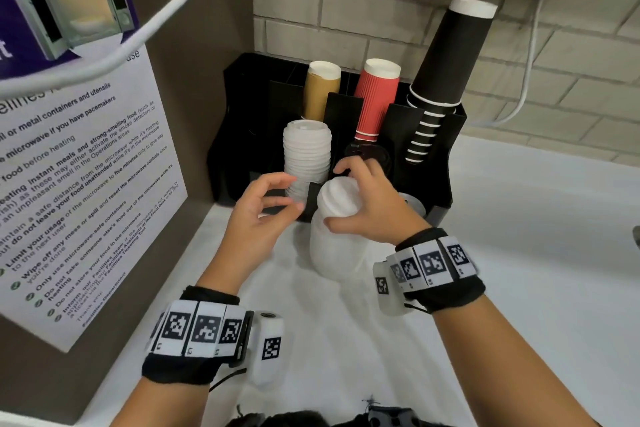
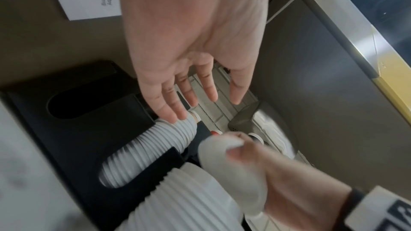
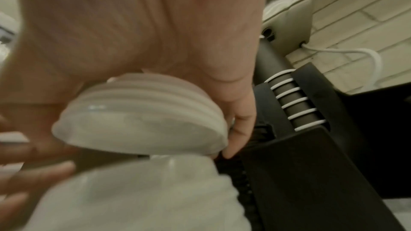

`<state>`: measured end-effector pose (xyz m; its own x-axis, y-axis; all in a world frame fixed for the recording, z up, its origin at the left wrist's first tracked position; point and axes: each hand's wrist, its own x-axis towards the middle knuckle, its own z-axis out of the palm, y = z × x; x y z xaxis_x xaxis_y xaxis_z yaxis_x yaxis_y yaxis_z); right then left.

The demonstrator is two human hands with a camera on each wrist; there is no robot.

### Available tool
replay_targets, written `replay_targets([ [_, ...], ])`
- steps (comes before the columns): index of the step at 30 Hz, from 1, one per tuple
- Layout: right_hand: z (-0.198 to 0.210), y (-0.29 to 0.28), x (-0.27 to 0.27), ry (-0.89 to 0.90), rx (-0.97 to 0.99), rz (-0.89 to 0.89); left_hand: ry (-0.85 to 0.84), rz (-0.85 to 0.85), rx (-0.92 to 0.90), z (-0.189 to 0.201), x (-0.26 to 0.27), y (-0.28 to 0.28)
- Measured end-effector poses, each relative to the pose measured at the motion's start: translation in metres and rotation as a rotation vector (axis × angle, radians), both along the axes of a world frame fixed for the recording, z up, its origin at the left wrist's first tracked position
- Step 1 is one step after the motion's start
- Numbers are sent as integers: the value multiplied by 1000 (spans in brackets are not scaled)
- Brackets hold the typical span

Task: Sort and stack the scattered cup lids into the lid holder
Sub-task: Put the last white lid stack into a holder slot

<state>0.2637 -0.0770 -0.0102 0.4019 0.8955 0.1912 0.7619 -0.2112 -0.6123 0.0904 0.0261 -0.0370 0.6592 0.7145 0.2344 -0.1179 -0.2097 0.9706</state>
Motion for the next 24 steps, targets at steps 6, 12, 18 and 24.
replay_targets([
  [6, 17, -10, -22, 363, 164, 80, 4, -250, -72, 0, 11, -17],
  [12, 32, -24, -29, 479, 123, 138, -77, -255, -80, 7, 11, -20],
  [18, 39, -32, -24, 481, 139, 131, -96, -215, -31, 10, 13, -23],
  [24, 38, -35, -24, 460, 163, 118, -98, -234, 0, 10, 16, -24],
])
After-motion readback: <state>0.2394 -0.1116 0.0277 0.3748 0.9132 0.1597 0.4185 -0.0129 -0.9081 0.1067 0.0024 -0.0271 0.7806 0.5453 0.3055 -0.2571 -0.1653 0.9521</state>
